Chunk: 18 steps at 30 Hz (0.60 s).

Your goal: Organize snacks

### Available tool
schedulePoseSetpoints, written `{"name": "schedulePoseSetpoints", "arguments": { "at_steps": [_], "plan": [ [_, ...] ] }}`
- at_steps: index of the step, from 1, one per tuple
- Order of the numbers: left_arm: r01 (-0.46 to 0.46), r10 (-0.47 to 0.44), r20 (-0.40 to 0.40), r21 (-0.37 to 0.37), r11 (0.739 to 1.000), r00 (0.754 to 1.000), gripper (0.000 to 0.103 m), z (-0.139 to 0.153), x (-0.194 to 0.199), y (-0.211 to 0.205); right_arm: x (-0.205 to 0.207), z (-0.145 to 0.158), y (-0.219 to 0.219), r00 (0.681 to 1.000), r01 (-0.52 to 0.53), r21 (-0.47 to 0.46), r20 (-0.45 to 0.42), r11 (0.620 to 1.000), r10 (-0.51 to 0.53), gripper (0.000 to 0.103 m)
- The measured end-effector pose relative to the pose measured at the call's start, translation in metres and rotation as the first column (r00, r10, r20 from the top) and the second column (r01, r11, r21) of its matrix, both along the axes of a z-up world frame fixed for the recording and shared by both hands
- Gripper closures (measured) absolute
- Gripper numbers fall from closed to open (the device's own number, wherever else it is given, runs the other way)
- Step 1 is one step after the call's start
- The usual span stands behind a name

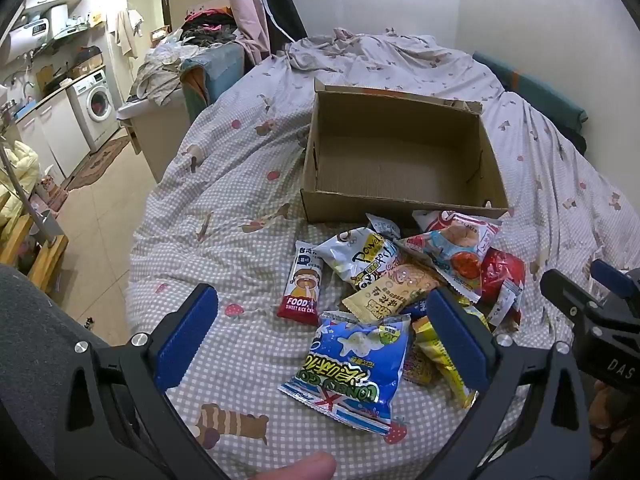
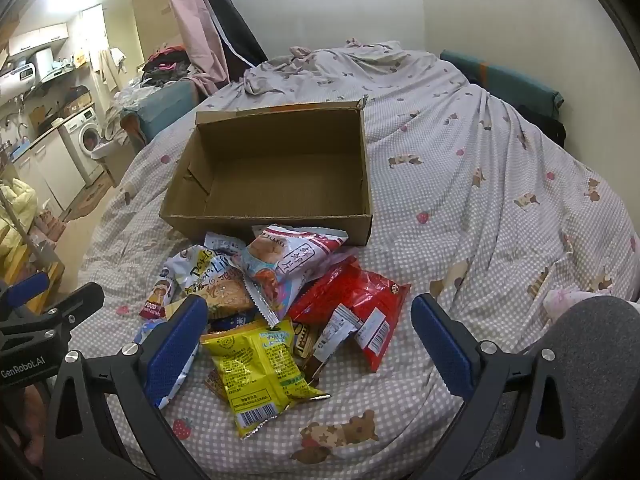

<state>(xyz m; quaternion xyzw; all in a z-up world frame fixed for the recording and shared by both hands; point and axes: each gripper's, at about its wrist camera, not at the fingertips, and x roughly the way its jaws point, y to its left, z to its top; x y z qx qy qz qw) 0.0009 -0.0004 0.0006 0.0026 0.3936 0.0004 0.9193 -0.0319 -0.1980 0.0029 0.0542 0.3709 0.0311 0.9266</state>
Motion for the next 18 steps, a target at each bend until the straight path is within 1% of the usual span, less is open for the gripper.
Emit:
{"name": "schedulePoseSetpoints", "arguments": {
  "at_steps": [18],
  "plan": [
    [0.002, -0.002, 0.000, 0.001, 1.000, 1.000, 0.000, -0.0002, -0.0009, 0.0012, -0.0001, 0.0007, 0.0006, 1.000, -0.006, -0.004, 0.010, 1.000, 0.006, 0.000]
  ]
}}
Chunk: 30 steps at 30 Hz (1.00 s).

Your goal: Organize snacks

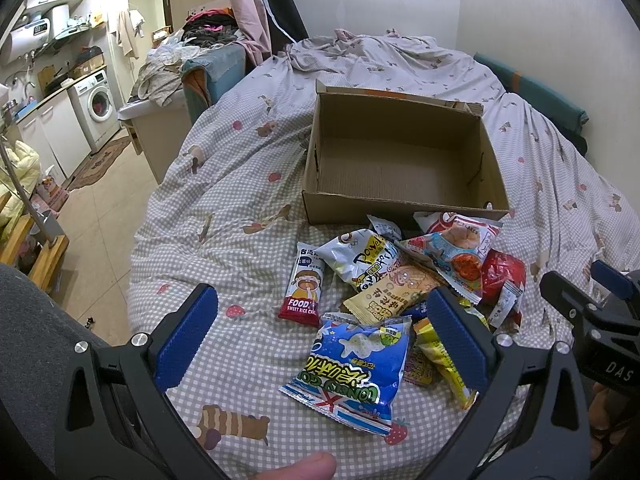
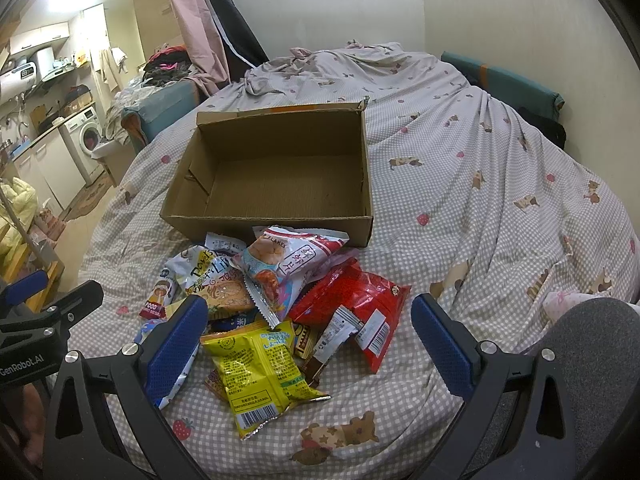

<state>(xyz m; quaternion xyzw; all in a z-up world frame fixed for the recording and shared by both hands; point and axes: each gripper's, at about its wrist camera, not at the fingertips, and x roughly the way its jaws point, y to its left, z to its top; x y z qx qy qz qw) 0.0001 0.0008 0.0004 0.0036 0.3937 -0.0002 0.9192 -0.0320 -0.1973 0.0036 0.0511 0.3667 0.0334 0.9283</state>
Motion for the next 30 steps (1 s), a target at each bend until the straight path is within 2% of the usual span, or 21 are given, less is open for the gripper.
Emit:
{"name": "schedulePoseSetpoints", "arguments": {
  "at_steps": [23, 29, 30],
  "plan": [
    [0.001, -0.001, -0.013, -0.005, 1.000, 1.000, 0.000, -0.002, 0.004, 0.004, 0.002, -0.002, 0.002, 1.000, -0.004, 0.000, 0.001, 1.000, 0.004, 0.000],
    [-0.034, 0.034, -0.029, -0.002, 0.999, 0.999, 0.000, -0.009, 0.006, 0.007, 0.002, -0.003, 0.003, 1.000, -0.005, 0.001, -0.014, 1.000, 0.005, 0.000],
    [-0.043, 0.042, -0.059, -0.009, 0.999, 0.997, 0.000, -0.011, 0.010, 0.010, 0.002, -0.003, 0.003, 1.000, -0.004, 0.001, -0.017, 1.000, 0.004, 0.000]
  ]
}}
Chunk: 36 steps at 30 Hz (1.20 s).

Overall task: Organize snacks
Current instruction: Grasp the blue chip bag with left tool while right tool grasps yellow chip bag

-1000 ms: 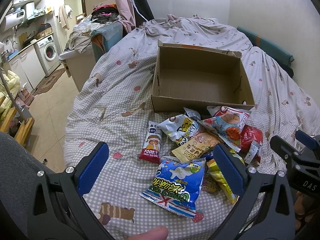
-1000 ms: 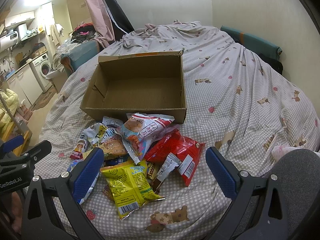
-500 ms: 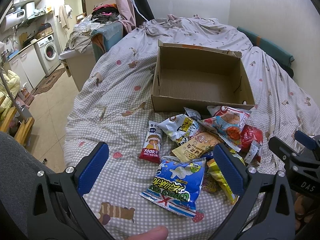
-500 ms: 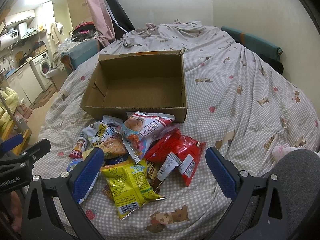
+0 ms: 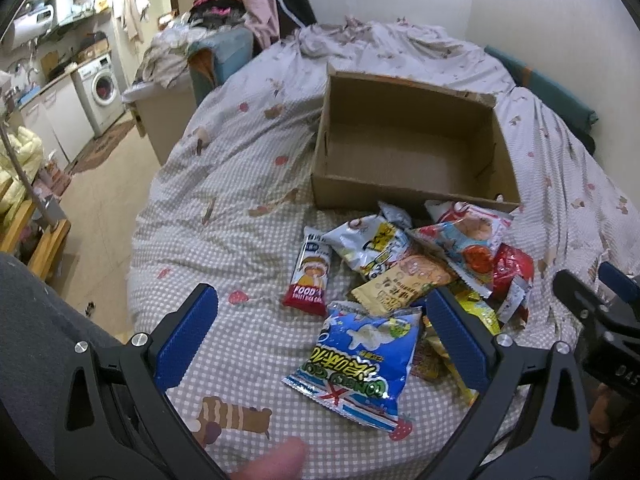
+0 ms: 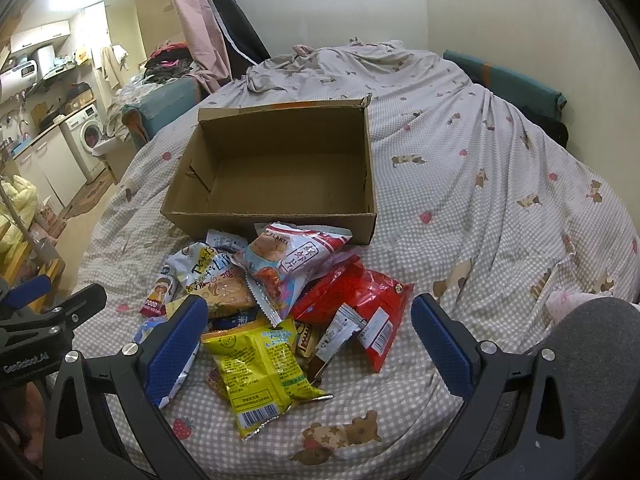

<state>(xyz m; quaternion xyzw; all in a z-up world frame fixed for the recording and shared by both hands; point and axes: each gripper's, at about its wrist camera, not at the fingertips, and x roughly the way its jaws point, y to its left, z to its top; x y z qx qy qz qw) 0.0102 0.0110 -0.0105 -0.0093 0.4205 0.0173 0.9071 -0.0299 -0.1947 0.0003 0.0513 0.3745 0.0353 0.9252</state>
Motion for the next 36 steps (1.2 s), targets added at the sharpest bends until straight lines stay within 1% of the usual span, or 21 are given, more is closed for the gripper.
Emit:
{"name": "schedulePoseSetpoints", "arguments": {
  "at_steps": [4, 6, 7, 8, 10, 11, 12, 13, 14, 18, 20, 21, 22, 23, 25, 26, 28, 31, 32, 34, 36],
  "plan": [
    [-0.079, 0.079, -0.099, -0.001, 0.997, 0.992, 0.000, -0.007, 0.014, 0.021, 0.000, 0.001, -0.004, 1.000, 0.010, 0.013, 0.013, 1.000, -0.010, 0.000],
    [-0.052, 0.048, -0.166, -0.020, 0.998, 0.985, 0.000, -0.016, 0.025, 0.023, 0.001, 0.001, -0.009, 1.000, 0.020, 0.031, 0.011, 0.999, -0.020, 0.000],
    [-0.015, 0.016, -0.203, 0.005, 1.000, 0.979, 0.000, -0.022, 0.028, 0.019, 0.002, 0.000, -0.011, 1.000, 0.026, 0.045, 0.003, 0.999, -0.026, 0.000],
    [0.025, -0.042, -0.292, -0.061, 0.998, 0.956, 0.000, -0.032, 0.033, 0.010, 0.003, 0.000, -0.014, 1.000, 0.030, 0.060, 0.002, 0.998, -0.030, 0.000],
    [0.118, -0.137, -0.423, -0.069, 0.991, 0.896, 0.000, -0.049, 0.035, -0.007, 0.005, -0.002, -0.021, 0.999, 0.039, 0.103, -0.010, 0.994, -0.038, 0.000],
    [0.148, -0.180, -0.439, -0.105, 0.983, 0.880, 0.000, -0.057, 0.036, -0.015, 0.007, -0.004, -0.026, 0.999, 0.041, 0.142, -0.023, 0.989, -0.038, 0.000],
    [0.164, -0.182, -0.468, -0.080, 0.983, 0.865, 0.000, -0.062, 0.034, -0.019, 0.009, -0.007, -0.028, 0.998, 0.042, 0.145, -0.058, 0.989, -0.034, 0.000],
    [0.176, -0.191, -0.486, -0.076, 0.981, 0.853, 0.000, -0.069, 0.035, -0.024, 0.012, -0.011, -0.032, 0.994, 0.047, 0.196, -0.102, 0.980, -0.027, 0.000],
    [0.180, -0.195, -0.491, -0.079, 0.981, 0.849, 0.000, -0.073, 0.036, -0.026, 0.014, -0.014, -0.037, 0.993, 0.053, 0.257, -0.116, 0.965, -0.024, 0.000],
    [0.142, -0.174, -0.542, -0.099, 0.985, 0.823, 0.001, -0.095, 0.048, -0.027, 0.019, -0.024, -0.049, 0.981, 0.105, 0.283, -0.185, 0.954, -0.053, 0.000],
    [0.133, -0.164, -0.541, -0.098, 0.986, 0.825, 0.002, -0.097, 0.052, -0.027, 0.021, -0.026, -0.049, 0.979, 0.110, 0.279, -0.194, 0.954, -0.056, 0.000],
    [0.139, -0.170, -0.537, -0.099, 0.985, 0.826, 0.006, -0.096, 0.053, -0.029, 0.022, -0.028, -0.048, 0.978, 0.111, 0.276, -0.202, 0.955, -0.055, 0.000],
    [0.147, -0.177, -0.534, -0.098, 0.984, 0.826, 0.016, -0.096, 0.053, -0.031, 0.022, -0.029, -0.047, 0.977, 0.108, 0.273, -0.205, 0.956, -0.052, 0.000],
    [0.156, -0.167, -0.539, -0.067, 0.986, 0.826, 0.019, -0.101, 0.058, -0.031, 0.022, -0.029, -0.047, 0.978, 0.100, 0.276, -0.206, 0.956, -0.043, 0.000],
    [0.171, -0.183, -0.536, -0.073, 0.983, 0.824, 0.029, -0.101, 0.057, -0.034, 0.025, -0.033, -0.043, 0.972, 0.074, 0.279, -0.236, 0.958, -0.006, 0.000],
    [0.170, -0.190, -0.527, -0.085, 0.982, 0.828, 0.030, -0.104, 0.054, -0.037, 0.027, -0.036, -0.041, 0.969, 0.060, 0.283, -0.247, 0.957, 0.012, 0.000],
    [0.169, -0.192, -0.520, -0.092, 0.981, 0.832, 0.036, -0.101, 0.052, -0.041, 0.034, -0.050, -0.035, 0.939, 0.030, 0.307, -0.334, 0.951, 0.078, 0.000],
    [0.160, -0.211, -0.498, -0.143, 0.977, 0.841, 0.049, -0.094, 0.033, -0.042, 0.045, -0.070, -0.022, 0.868, -0.014, 0.320, -0.466, 0.947, 0.170, 0.003],
    [0.154, -0.207, -0.497, -0.146, 0.977, 0.843, 0.050, -0.095, 0.032, -0.035, 0.048, -0.076, -0.015, 0.849, -0.041, 0.306, -0.492, 0.951, 0.194, 0.004],
    [0.142, -0.208, -0.498, -0.169, 0.975, 0.842, 0.056, -0.090, 0.026, -0.029, 0.053, -0.083, -0.002, 0.825, -0.092, 0.274, -0.517, 0.957, 0.227, 0.012],
    [0.130, -0.201, -0.495, -0.174, 0.976, 0.845, 0.059, -0.085, 0.019, -0.025, 0.055, -0.089, 0.014, 0.808, -0.148, 0.254, -0.526, 0.956, 0.265, 0.014]
  ]
}}
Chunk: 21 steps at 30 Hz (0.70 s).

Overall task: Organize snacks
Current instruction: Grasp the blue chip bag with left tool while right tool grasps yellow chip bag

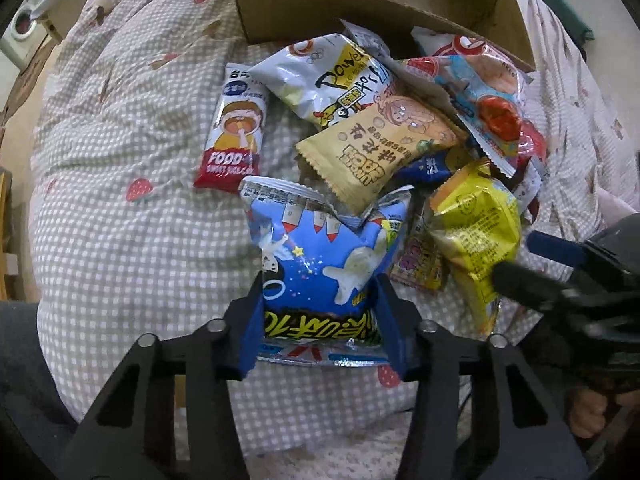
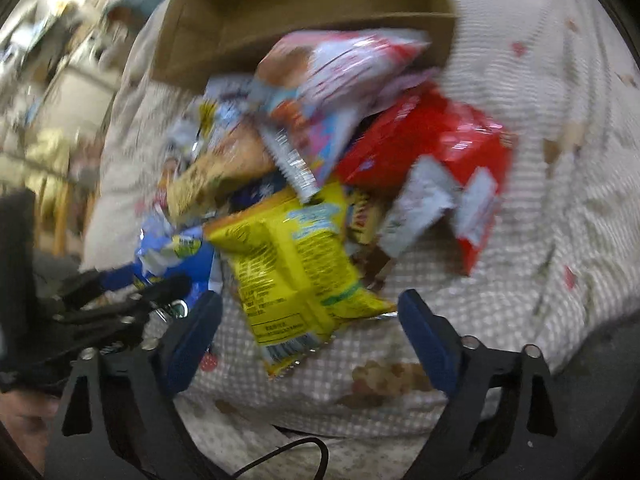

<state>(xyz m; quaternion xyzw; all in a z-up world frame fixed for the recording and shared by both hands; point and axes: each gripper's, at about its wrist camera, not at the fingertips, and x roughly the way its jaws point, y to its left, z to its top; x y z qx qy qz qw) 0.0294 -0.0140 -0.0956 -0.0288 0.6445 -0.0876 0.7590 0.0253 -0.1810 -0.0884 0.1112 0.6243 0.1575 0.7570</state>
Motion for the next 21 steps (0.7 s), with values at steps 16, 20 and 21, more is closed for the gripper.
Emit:
{"name": "schedulePoseSetpoints", "arguments": {
  "at_steps": [16, 20, 21],
  "plan": [
    [-0.028, 0.028, 0.024, -0.011, 1.000, 0.999, 0.073, 0.024, -0.009, 0.019, -0.006, -0.010, 0.031, 0.995, -0.101, -0.062, 0.014, 0.993, 0.102, 0.058],
    [-0.034, 0.035, 0.057, -0.024, 0.999, 0.998, 0.073, 0.039, -0.016, 0.027, -0.013, 0.009, 0.028, 0.992, -0.106, -0.006, 0.066, 0.994, 0.106, 0.059],
    [-0.038, 0.040, 0.066, -0.026, 0.999, 0.997, 0.073, 0.045, -0.018, 0.029, -0.013, 0.014, 0.025, 0.991, -0.104, 0.010, 0.083, 0.995, 0.103, 0.059]
  ]
}}
